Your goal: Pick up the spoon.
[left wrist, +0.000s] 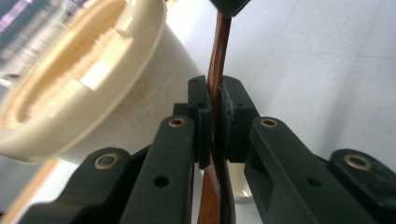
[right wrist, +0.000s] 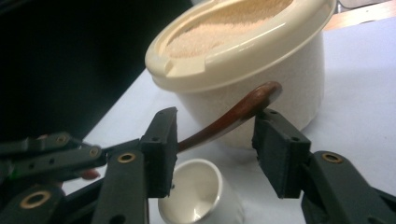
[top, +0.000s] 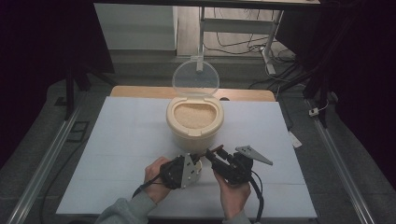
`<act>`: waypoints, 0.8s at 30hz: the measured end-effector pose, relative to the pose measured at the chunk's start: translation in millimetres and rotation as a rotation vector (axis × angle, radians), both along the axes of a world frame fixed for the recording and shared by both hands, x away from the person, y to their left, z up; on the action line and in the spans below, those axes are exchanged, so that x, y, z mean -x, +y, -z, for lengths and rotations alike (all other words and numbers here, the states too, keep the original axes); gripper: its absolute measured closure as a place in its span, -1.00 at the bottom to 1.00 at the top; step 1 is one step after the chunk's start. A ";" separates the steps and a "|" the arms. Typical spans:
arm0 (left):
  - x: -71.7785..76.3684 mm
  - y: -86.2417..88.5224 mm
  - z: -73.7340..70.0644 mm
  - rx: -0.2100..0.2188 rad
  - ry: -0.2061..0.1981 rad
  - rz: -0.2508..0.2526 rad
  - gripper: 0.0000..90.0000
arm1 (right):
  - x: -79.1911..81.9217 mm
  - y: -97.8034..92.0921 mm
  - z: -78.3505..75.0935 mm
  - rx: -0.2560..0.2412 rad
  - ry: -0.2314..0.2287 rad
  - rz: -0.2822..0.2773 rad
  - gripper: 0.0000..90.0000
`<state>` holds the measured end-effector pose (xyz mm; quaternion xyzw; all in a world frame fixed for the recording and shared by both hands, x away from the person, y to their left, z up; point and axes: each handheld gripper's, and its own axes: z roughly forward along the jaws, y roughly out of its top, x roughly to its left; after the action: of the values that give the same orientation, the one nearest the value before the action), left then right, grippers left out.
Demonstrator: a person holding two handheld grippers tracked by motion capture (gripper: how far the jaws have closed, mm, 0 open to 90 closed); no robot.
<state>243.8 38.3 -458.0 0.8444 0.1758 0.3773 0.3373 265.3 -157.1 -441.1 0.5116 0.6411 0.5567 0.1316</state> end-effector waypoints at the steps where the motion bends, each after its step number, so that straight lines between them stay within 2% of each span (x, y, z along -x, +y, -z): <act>1: 0.5 -1.0 0.0 -0.003 -0.011 -0.004 0.84 | -0.3 -0.1 0.0 -0.008 -0.002 0.011 0.22; 4: 2.9 -4.0 1.0 -0.023 -0.054 -0.013 0.84 | -2.1 -2.7 0.0 -0.057 0.002 0.017 0.30; 6: 6.2 -6.9 2.5 -0.051 -0.100 -0.022 0.84 | -3.0 -3.7 -0.3 -0.077 0.002 0.022 0.32; 11: 9.8 -11.1 5.0 -0.075 -0.147 -0.022 0.81 | -6.3 -6.6 0.8 -0.117 0.011 0.019 0.42; 17: 11.5 -12.1 4.1 -0.084 -0.153 -0.002 0.75 | -10.3 -16.4 7.3 -0.238 0.036 -0.016 0.64; 18: 11.9 -12.2 4.0 -0.083 -0.155 -0.001 0.75 | -10.3 -16.4 7.3 -0.238 0.036 -0.016 0.64; 20: 11.7 -11.4 3.1 -0.076 -0.145 0.008 0.71 | -9.0 -17.2 7.8 -0.276 0.010 -0.043 0.74; 24: 8.9 -9.4 1.6 -0.055 -0.108 0.026 0.66 | -8.1 -15.8 6.1 -0.314 -0.005 -0.076 0.86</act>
<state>234.9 28.9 -459.6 0.8338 0.1361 0.4226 0.3279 273.4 -172.9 -447.2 0.5000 0.5647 0.6559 0.0305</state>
